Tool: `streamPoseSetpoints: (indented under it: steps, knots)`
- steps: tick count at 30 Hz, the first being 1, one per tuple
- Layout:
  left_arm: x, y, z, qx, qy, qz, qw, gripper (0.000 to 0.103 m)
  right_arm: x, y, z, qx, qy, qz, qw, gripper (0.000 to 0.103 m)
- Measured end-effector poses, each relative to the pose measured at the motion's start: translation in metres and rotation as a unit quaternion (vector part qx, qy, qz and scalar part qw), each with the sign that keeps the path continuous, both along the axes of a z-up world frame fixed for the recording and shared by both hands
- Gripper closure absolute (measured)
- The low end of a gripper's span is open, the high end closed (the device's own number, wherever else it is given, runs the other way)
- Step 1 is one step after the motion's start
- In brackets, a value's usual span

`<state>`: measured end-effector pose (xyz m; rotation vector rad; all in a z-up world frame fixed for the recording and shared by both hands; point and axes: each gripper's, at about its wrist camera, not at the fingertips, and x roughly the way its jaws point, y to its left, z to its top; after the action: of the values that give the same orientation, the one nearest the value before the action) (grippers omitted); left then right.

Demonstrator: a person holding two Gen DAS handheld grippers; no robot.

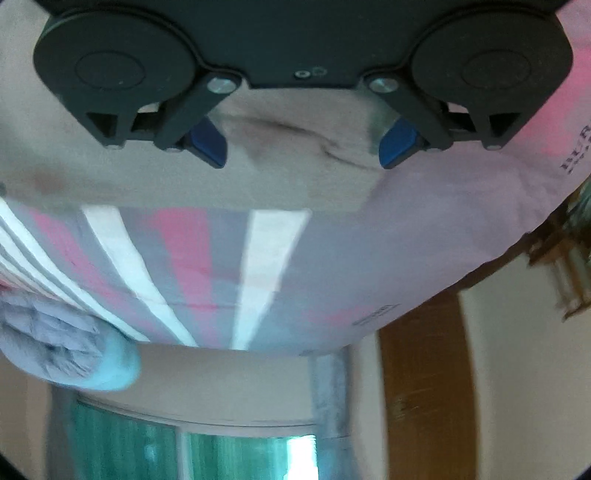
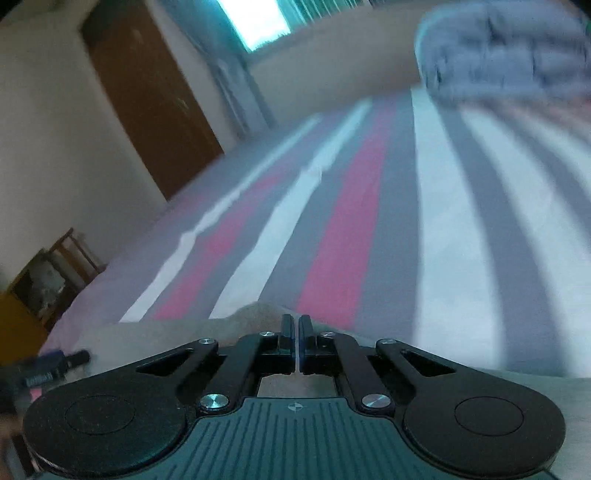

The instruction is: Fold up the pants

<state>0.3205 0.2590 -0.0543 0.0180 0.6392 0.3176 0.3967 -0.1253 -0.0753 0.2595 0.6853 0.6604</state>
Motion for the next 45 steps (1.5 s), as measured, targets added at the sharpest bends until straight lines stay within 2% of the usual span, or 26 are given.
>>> streamPoseSetpoints:
  steps: [1, 2, 3, 4, 5, 7, 9, 10, 12, 14, 17, 19, 21, 22, 23, 25, 27, 33, 35, 37, 38, 41, 42, 43, 44, 45]
  knots:
    - [0.005, -0.003, -0.010, 0.009, 0.032, 0.004, 0.9994, 0.017, -0.004, -0.010, -0.004, -0.009, -0.002, -0.002, 1.000, 0.101]
    - [0.002, -0.005, -0.014, 0.011, 0.032, 0.009, 0.9994, 0.018, -0.005, -0.016, -0.015, -0.041, 0.018, -0.009, 0.999, 0.101]
    - [-0.003, -0.009, -0.010, 0.007, 0.022, 0.015, 0.9996, 0.018, -0.004, -0.029, -0.027, -0.047, 0.055, -0.009, 0.997, 0.103]
    - [-0.008, -0.013, -0.004, 0.000, 0.014, 0.017, 0.9998, 0.018, -0.004, -0.048, -0.029, -0.004, 0.080, -0.014, 0.997, 0.103]
    - [-0.014, -0.018, 0.002, -0.006, 0.007, 0.017, 0.9998, 0.018, -0.010, -0.066, -0.022, 0.007, 0.082, -0.034, 0.996, 0.101]
    - [-0.025, -0.027, 0.011, -0.010, 0.000, 0.015, 0.9998, 0.018, -0.031, -0.112, 0.002, 0.040, 0.035, -0.068, 0.996, 0.098]
    - [-0.034, -0.039, 0.017, -0.016, -0.004, 0.013, 0.9998, 0.018, -0.050, -0.164, 0.013, 0.082, 0.026, -0.095, 0.992, 0.087]
    - [-0.036, -0.045, 0.018, -0.020, -0.005, 0.010, 0.9997, 0.017, -0.063, -0.190, 0.017, 0.085, 0.019, -0.120, 0.989, 0.085]
    - [-0.043, -0.057, 0.019, -0.027, -0.005, 0.007, 0.9996, 0.017, -0.085, -0.242, 0.019, 0.090, 0.006, -0.159, 0.983, 0.072]
    - [-0.049, -0.066, 0.019, -0.036, -0.004, 0.005, 0.9993, 0.017, -0.102, -0.285, 0.020, 0.098, 0.009, -0.197, 0.976, 0.063]
    - [-0.059, -0.082, 0.016, -0.050, -0.002, 0.001, 0.9987, 0.017, -0.137, -0.346, 0.017, 0.112, 0.013, -0.257, 0.960, 0.063]
    - [-0.066, -0.088, 0.010, -0.065, -0.001, -0.001, 0.9979, 0.014, -0.155, -0.381, 0.008, 0.133, 0.022, -0.298, 0.945, 0.063]
    - [-0.070, -0.091, -0.006, -0.076, 0.023, 0.003, 0.9968, 0.012, -0.176, -0.418, -0.002, 0.170, 0.041, -0.337, 0.925, 0.063]
    - [-0.069, -0.089, -0.015, -0.075, 0.032, 0.008, 0.9966, 0.008, -0.180, -0.435, -0.006, 0.188, 0.051, -0.354, 0.915, 0.063]
    - [-0.071, -0.087, -0.022, -0.083, 0.028, 0.015, 0.9961, 0.006, -0.184, -0.446, -0.012, 0.207, 0.060, -0.370, 0.904, 0.063]
    - [-0.077, -0.074, -0.034, -0.135, 0.009, 0.030, 0.9904, 0.006, -0.192, -0.472, -0.018, 0.245, 0.074, -0.399, 0.880, 0.063]
    - [-0.077, -0.075, -0.036, -0.129, 0.000, 0.030, 0.9911, 0.005, -0.210, -0.496, -0.026, 0.273, 0.090, -0.412, 0.864, 0.063]
    - [-0.077, -0.075, -0.037, -0.124, -0.007, 0.028, 0.9918, 0.006, -0.206, -0.508, -0.046, 0.309, 0.124, -0.418, 0.845, 0.063]
    - [-0.076, -0.075, -0.039, -0.125, -0.008, 0.027, 0.9917, 0.006, -0.190, -0.505, -0.051, 0.309, 0.123, -0.419, 0.845, 0.063]
    - [-0.078, -0.077, -0.040, -0.125, -0.008, 0.027, 0.9918, 0.006, -0.181, -0.500, -0.052, 0.294, 0.120, -0.414, 0.853, 0.063]
    - [-0.078, -0.077, -0.040, -0.125, -0.008, 0.027, 0.9917, 0.005, -0.177, -0.496, -0.052, 0.283, 0.117, -0.409, 0.859, 0.063]
    - [-0.080, -0.077, -0.041, -0.126, -0.008, 0.027, 0.9917, 0.005, -0.157, -0.479, -0.046, 0.207, 0.101, -0.387, 0.893, 0.064]
    - [-0.080, -0.077, -0.040, -0.126, -0.009, 0.026, 0.9916, 0.005, -0.152, -0.476, -0.045, 0.182, 0.090, -0.384, 0.901, 0.089]
    - [-0.080, -0.078, -0.041, -0.125, -0.008, 0.026, 0.9917, 0.005, -0.150, -0.481, -0.051, 0.182, 0.097, -0.399, 0.894, 0.092]
    - [-0.080, -0.077, -0.041, -0.126, -0.008, 0.025, 0.9917, 0.005, -0.150, -0.492, -0.065, 0.231, 0.112, -0.408, 0.876, 0.094]
    - [-0.080, -0.077, -0.041, -0.127, -0.008, 0.025, 0.9916, 0.005, -0.151, -0.496, -0.073, 0.260, 0.119, -0.413, 0.865, 0.095]
